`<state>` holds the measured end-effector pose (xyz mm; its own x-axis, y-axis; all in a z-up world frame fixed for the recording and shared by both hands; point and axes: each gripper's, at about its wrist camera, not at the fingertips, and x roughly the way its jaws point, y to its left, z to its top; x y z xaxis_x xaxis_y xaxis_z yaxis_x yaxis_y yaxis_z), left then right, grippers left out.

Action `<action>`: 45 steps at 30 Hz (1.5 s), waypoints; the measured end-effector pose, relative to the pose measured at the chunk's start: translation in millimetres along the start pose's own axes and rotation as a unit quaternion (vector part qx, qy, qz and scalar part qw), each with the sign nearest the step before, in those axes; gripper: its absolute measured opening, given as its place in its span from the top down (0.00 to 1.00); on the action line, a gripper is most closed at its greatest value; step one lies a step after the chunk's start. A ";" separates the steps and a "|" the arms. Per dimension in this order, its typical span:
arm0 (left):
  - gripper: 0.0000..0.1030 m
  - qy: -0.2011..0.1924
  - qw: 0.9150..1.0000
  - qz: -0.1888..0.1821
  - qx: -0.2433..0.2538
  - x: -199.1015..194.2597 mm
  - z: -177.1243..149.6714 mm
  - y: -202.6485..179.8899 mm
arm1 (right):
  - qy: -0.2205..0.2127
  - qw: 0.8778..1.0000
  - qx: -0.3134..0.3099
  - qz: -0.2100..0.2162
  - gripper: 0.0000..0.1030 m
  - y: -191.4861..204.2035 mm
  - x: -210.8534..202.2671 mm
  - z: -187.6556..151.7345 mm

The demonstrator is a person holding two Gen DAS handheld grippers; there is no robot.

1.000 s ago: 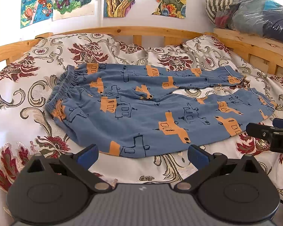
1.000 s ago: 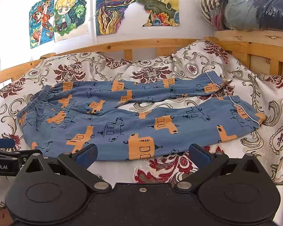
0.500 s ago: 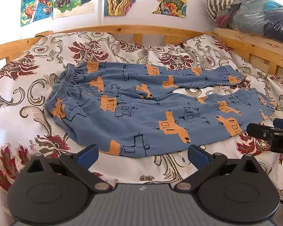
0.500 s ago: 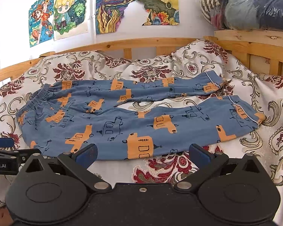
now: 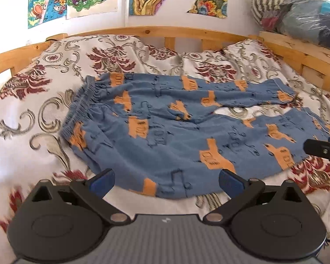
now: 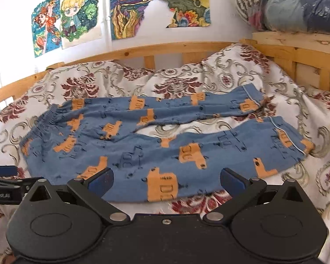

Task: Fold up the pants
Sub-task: 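Grasp the waistband with the left gripper while the right gripper grasps the other waistband corner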

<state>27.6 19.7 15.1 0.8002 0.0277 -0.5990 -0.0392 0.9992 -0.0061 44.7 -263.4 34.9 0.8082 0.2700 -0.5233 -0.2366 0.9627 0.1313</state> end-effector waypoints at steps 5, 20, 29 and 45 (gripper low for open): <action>0.00 -0.007 0.999 -0.002 0.033 8.4 44.2 24.1 | 0.007 0.998 -0.037 0.054 0.01 0.4 19.4 30.8; 0.00 0.016 0.991 0.011 0.135 145.4 193.9 111.3 | 0.096 0.954 -0.221 0.181 0.01 18.5 202.4 163.1; 0.31 0.102 0.981 -0.047 0.160 210.3 213.3 148.6 | 0.125 0.921 -0.260 0.262 0.12 49.1 317.8 200.7; 0.94 0.172 0.973 -0.066 0.139 244.0 223.4 166.5 | 0.207 0.888 -0.306 0.274 0.46 54.5 388.4 211.4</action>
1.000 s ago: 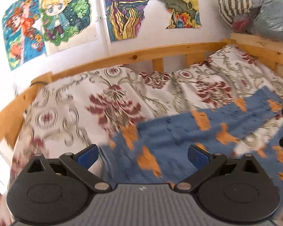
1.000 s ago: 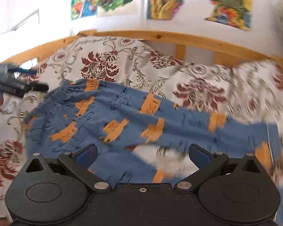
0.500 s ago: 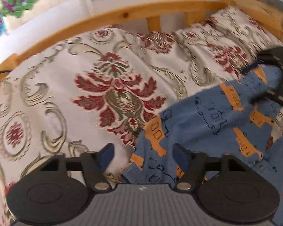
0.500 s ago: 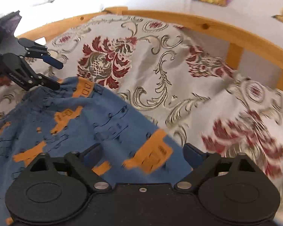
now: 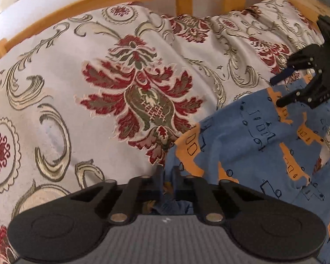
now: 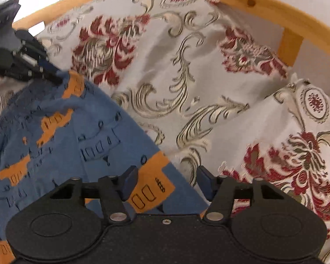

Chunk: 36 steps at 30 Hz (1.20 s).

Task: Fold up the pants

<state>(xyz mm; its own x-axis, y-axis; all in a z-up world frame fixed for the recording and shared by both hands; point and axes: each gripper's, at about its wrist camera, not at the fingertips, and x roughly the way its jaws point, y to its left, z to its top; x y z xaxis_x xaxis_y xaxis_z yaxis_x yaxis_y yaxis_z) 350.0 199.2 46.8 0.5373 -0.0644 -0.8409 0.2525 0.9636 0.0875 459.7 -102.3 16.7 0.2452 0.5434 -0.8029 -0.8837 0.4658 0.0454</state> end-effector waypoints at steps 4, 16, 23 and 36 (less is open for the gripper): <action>0.96 -0.006 1.000 0.017 0.007 -3.6 -2.4 -5.4 | -0.008 1.000 0.008 -0.011 0.83 0.1 1.9 0.7; 0.97 -0.047 0.995 0.082 0.033 -31.7 -8.6 -34.1 | -0.032 0.999 -0.021 -0.039 1.00 22.7 -21.1 -8.3; 0.97 -0.109 0.986 0.100 0.078 -67.1 -30.6 -57.4 | -0.076 0.993 -0.042 -0.076 1.00 57.6 -66.2 -27.2; 0.97 -0.199 0.913 0.100 0.342 -128.3 -149.7 -145.6 | -0.119 0.975 -0.118 -0.145 1.00 212.6 -161.1 -145.3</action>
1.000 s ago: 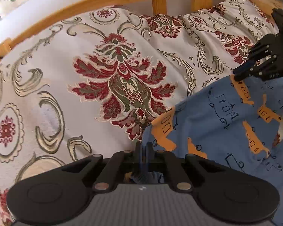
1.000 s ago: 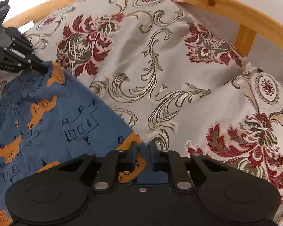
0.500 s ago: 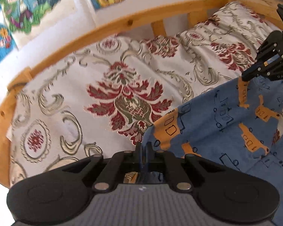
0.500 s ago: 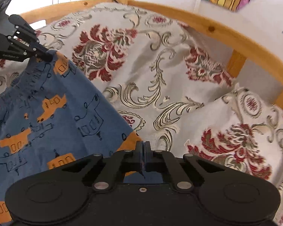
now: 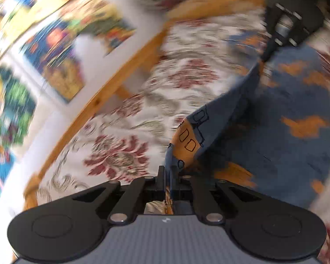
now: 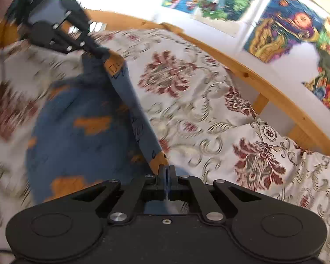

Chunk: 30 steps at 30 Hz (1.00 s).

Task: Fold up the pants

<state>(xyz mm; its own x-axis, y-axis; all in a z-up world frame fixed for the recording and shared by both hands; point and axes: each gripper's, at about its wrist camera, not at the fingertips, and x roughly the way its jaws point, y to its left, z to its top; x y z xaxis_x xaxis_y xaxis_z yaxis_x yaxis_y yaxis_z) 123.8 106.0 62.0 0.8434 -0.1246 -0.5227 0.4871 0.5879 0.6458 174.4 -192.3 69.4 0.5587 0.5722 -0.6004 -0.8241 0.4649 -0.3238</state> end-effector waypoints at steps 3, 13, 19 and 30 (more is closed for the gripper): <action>0.97 0.003 0.998 -0.041 0.053 -10.3 -4.7 -39.6 | 0.021 1.000 0.008 0.005 1.00 23.9 -13.8 -19.2; 0.97 0.052 0.983 -0.098 0.147 -10.2 -36.7 -80.9 | 0.040 0.999 0.030 0.013 1.00 61.1 -32.4 -41.7; 0.97 0.067 0.975 -0.111 0.178 -9.4 -45.4 -81.6 | 0.050 0.998 0.030 0.026 1.00 81.1 -35.7 -46.4; 0.96 0.093 0.961 -0.136 0.220 -0.2 -51.8 -95.2 | 0.081 0.994 0.069 0.028 1.00 99.9 -16.1 -66.9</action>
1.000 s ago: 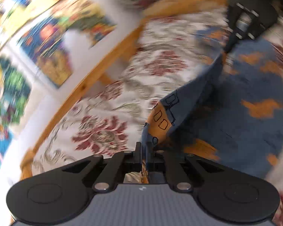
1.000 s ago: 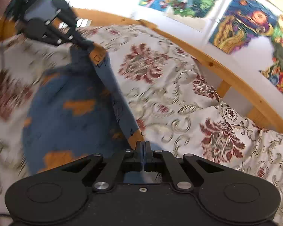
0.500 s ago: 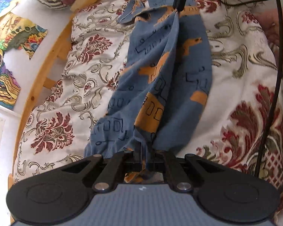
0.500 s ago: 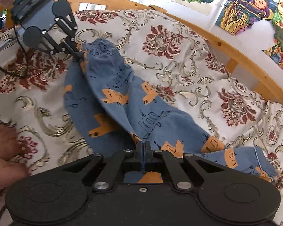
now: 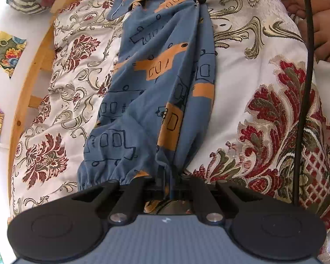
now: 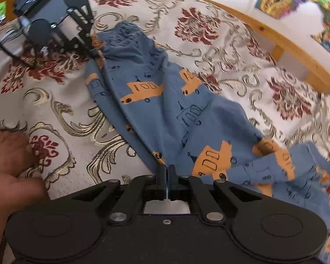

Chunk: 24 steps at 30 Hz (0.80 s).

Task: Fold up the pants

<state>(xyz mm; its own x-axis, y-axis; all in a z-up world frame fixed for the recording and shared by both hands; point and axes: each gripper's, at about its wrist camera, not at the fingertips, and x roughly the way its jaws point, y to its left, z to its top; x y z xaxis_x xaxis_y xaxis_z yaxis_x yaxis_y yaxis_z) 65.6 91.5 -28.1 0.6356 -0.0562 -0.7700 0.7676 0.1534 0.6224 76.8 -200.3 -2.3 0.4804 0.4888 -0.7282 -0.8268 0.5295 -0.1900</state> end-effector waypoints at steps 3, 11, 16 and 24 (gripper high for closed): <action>0.84 0.003 0.999 -0.026 -0.018 -4.0 2.1 6.6 | 0.000 1.000 0.021 -0.001 0.93 -1.5 1.4 -1.6; 0.64 -0.022 0.979 -0.094 -0.182 -33.3 23.3 28.4 | -0.029 0.994 0.104 -0.008 0.47 -13.8 -22.5 -10.4; 0.43 -0.123 0.922 -0.109 -0.349 -43.8 69.2 47.2 | -0.031 0.985 0.160 -0.057 0.27 -53.6 -42.9 -10.3; 0.44 -0.211 0.834 -0.182 -0.476 9.6 165.2 47.2 | 0.036 0.957 0.277 -0.081 0.11 -175.3 -28.2 9.7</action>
<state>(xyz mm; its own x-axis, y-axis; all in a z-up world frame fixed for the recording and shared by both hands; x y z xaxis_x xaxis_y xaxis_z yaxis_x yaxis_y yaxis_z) 121.7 -64.8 17.1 0.5006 -0.5817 -0.6411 0.6305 0.7525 -0.1903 211.0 -300.2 58.0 0.5507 0.3308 -0.7663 -0.4519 0.8901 0.0595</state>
